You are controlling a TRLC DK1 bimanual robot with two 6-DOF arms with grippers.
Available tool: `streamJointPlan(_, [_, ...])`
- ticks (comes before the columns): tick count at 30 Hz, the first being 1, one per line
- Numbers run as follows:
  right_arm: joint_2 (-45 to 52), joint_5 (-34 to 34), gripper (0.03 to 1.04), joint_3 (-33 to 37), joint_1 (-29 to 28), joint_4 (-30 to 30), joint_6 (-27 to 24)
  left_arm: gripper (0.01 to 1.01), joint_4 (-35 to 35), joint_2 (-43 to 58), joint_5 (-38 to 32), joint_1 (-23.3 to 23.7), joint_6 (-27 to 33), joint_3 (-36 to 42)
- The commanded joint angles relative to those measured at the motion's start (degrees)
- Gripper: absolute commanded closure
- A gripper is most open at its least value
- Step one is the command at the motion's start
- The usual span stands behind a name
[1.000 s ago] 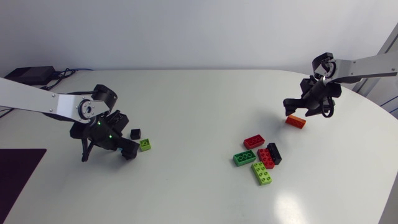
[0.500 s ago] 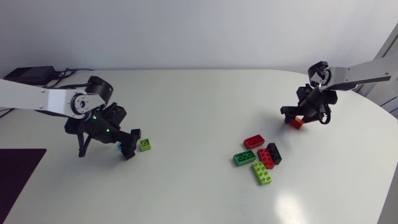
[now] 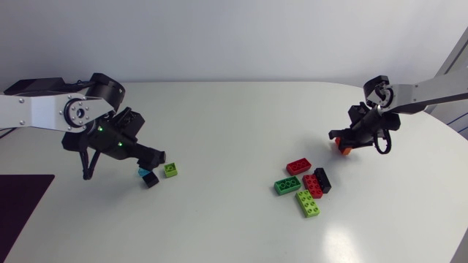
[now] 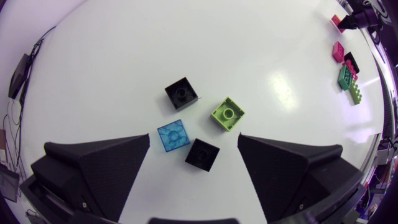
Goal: Sort duplo bricks by size, large to the right and small to the left
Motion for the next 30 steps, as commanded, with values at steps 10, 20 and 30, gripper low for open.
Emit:
streamJointPlan(10, [-16.79, -1.28, 1.02, -21.03, 7.94, -1.02, -0.76, 0.044, -0.63, -2.94, 0.38, -0.10, -0.11, -1.89])
streamJointPlan(20, [-20.57, -1.63, 0.91, -30.08, 10.92, 0.39, 0.29, 0.044, -0.80, -5.75, 0.38, 0.07, -0.03, -3.47])
streamJointPlan(30, [-22.94, -0.14, 0.06, -29.12, 11.10, -0.23, 2.58, 0.044, -1.07, -7.07, 0.38, 0.07, -0.73, -2.86])
